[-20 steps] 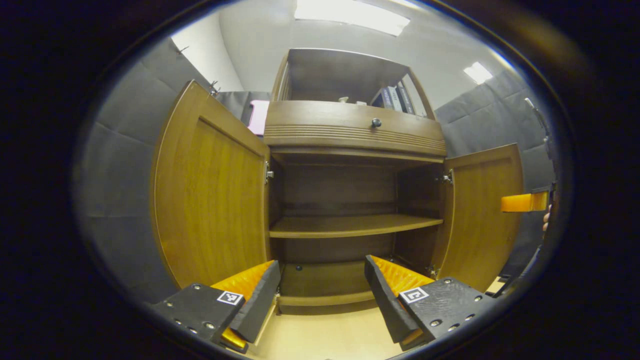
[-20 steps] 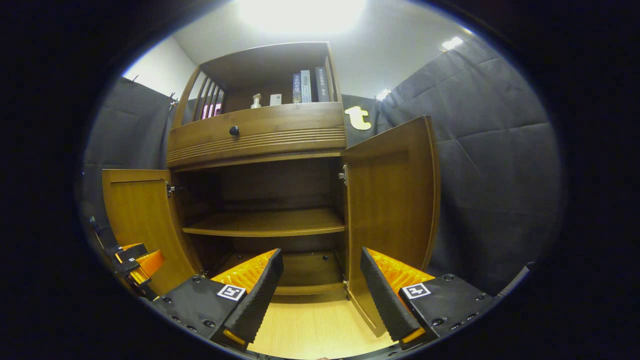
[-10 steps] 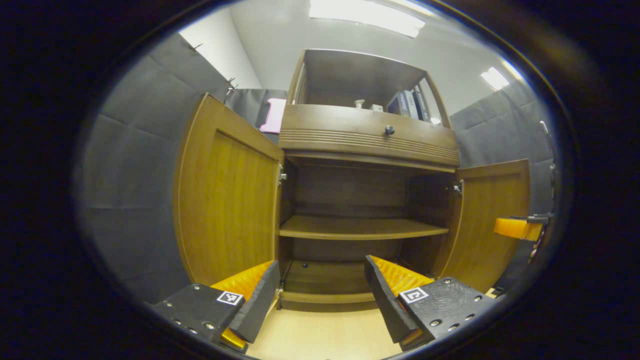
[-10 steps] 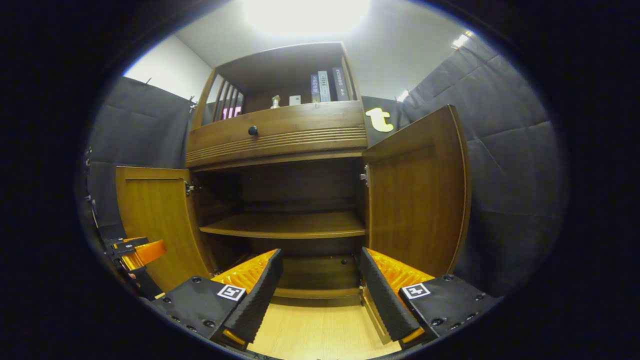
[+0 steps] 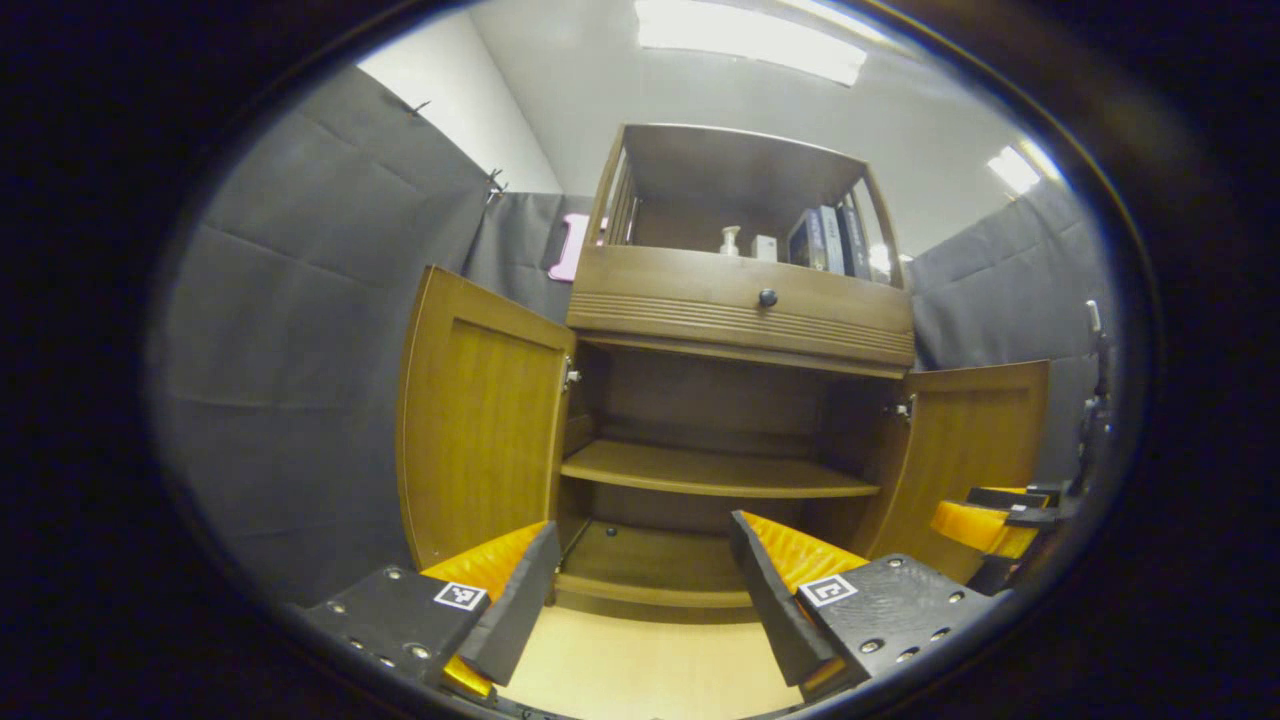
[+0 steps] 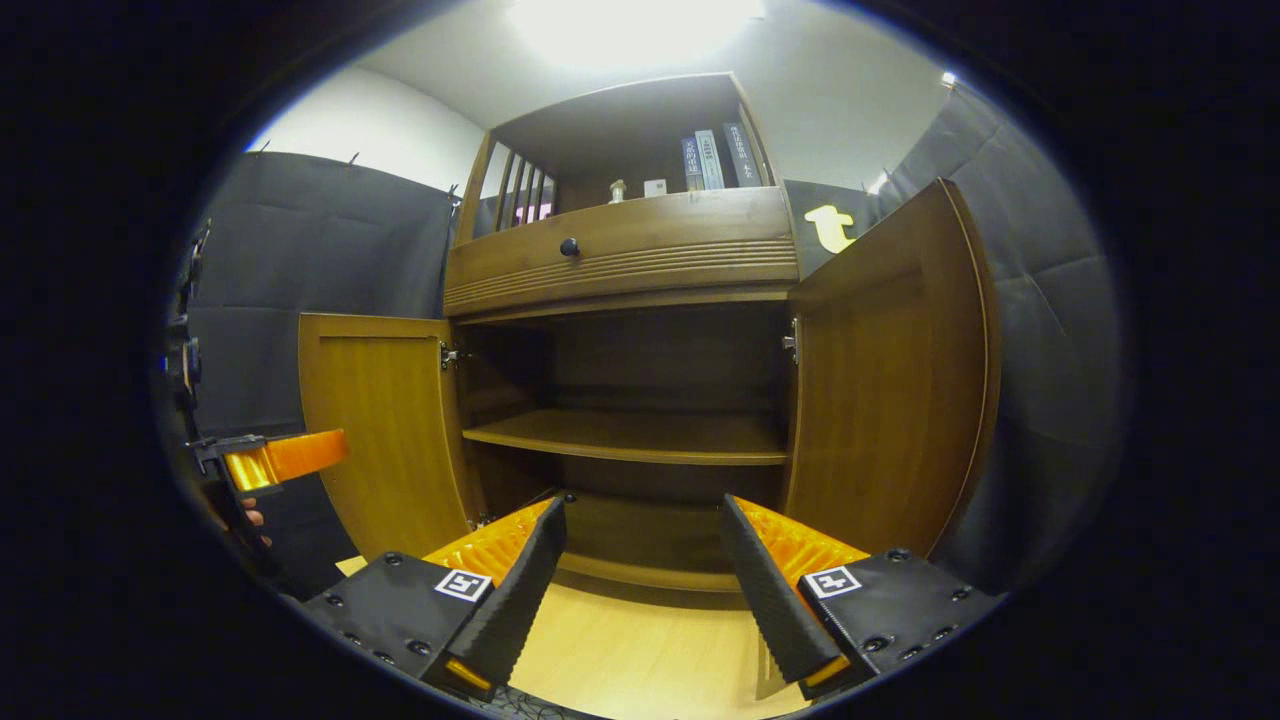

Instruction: Open the right door of the double-door shoe cabinet with the right hand, and open the left door with the left hand.

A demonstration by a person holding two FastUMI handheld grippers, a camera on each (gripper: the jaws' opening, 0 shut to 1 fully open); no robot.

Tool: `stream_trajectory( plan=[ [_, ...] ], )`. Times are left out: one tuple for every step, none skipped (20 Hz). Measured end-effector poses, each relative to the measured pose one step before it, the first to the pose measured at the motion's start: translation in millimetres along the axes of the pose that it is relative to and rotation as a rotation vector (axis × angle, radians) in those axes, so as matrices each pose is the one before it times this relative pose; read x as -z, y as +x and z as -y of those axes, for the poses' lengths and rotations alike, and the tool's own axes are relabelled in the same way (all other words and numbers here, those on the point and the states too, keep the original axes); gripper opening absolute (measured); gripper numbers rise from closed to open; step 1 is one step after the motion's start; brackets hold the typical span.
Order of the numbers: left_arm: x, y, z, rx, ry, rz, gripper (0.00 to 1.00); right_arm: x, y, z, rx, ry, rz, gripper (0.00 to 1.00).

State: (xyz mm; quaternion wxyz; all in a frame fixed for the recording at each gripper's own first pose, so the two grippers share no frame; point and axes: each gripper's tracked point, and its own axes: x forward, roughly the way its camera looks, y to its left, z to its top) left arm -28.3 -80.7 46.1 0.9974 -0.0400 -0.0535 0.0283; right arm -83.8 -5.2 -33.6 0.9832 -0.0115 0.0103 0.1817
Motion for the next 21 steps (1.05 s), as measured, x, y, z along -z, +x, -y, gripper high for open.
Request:
stream_trajectory(
  plan=[
    [-3.3, -5.1, 4.65, -0.0026, 0.0088, 0.00731, 0.99, -0.33, -1.02, 3.08, -0.00023, -0.01554, 0.0028, 0.98],
    [-2.64, -5.44, 4.31, -0.00613, 0.0067, 0.00446, 0.99, 0.7, -1.01, 3.15, 0.00207, -0.0157, 0.00099, 0.98],
    [-1.57, -5.33, 5.65, -0.0082, 0.00587, 0.00055, 0.99, 1.48, -1.35, 0.55, -0.00877, -0.00787, -0.00098, 0.98],
    [-0.57, -4.94, 5.3, -0.01012, 0.0052, -0.00084, 0.99, 3.27, -2.66, -1.51, -0.01476, -0.00236, -0.00537, 0.98],
    [0.07, -5.12, 4.67, -0.01258, 0.00641, -0.0004, 0.99, 1.67, -1.67, -1.25, -0.01901, -0.00131, -0.00353, 0.98],
    [0.57, -5.27, 4.82, -0.01614, 0.00457, 0.0009, 0.99, 1.08, -2.71, -0.02, -0.01607, -0.00447, -0.003, 0.98],
    [0.26, -6.84, 4.27, -0.02114, -0.00033, 0.00075, 0.99, 1.04, -3.63, 0.7, -0.01513, -0.00892, -0.00048, 0.93],
    [0.55, -6.52, 3.96, -0.01904, -0.00956, 0.00081, 0.99, 0.25, -2.67, 0.65, -0.01782, -0.00842, 0.00178, 0.94],
    [2.77, -9.3, 4.37, -0.01616, -0.01166, 0.00052, 0.99, 0.03, -3.93, -0.62, -0.02216, -0.005, 0.00422, 0.94],
    [-0.42, -9.61, 2.12, -0.02439, -0.00905, 0.00956, 0.99, 0.52, -5.22, -2.01, -0.0213, -0.00282, 0.00815, 0.94],
    [-0.53, -6.54, 1.33, -0.02324, -0.00824, 0.0124, 0.99, 0.37, -6.11, -0.26, -0.0203, -0.00113, 0.00662, 0.94],
    [0.72, -10.04, 2.92, -0.02037, -0.00841, 0.00759, 0.99, 0.92, -5.24, -0.51, -0.0215, 0.00151, 0.00811, 0.94],
    [2.35, -8.8, 4.67, -0.01784, -0.00137, 0.00192, 0.99, 1.98, -6.0, 1.65, -0.01834, 0.00321, 0.00399, 0.94],
    [1.91, -8.08, 1.68, -0.02737, 0.00911, -0.00017, 0.99, 3.8, -4.98, 0.87, -0.01797, 0.00722, -0.00358, 0.99],
    [0.67, -6.36, 0.4, -0.02856, 0.01823, 0.00495, 0.99, 4.32, -3.63, 5.57, -0.01263, 0.00941, -0.00417, 0.99],
    [-2.02, -5.18, 1.51, -0.02974, 0.0199, 0.018, 0.99, 2.78, -3.38, 3.99, -0.00492, 0.00712, -0.00352, 1.0],
    [-4.52, -1.2, 5.89, -0.01822, 0.01754, 0.02251, 0.99, 1.81, -2.61, 5.97, -0.00136, 0.00653, -0.00279, 1.0],
    [-1.86, -2.66, 5.84, -0.00916, 0.01223, 0.01772, 0.99, 2.46, -2.18, 5.11, 0.00199, 0.00707, -0.0016, 0.96],
    [-0.92, -2.11, 4.56, -0.00117, 0.0092, 0.01573, 0.99, 1.68, -1.96, 5.32, 0.00378, 0.00757, -0.00168, 0.99],
    [-1.35, -2.43, 4.73, 0.00108, 0.00386, 0.01331, 0.99, 1.04, -2.06, 4.19, 0.00281, 0.00668, -0.00006, 1.0],
    [1.1, -5.4, 4.32, 0.00387, 0.0006, 0.00599, 0.99, 0.72, -2.21, 4.0, -0.00021, 0.00601, 0.00036, 0.96]
  ],
)
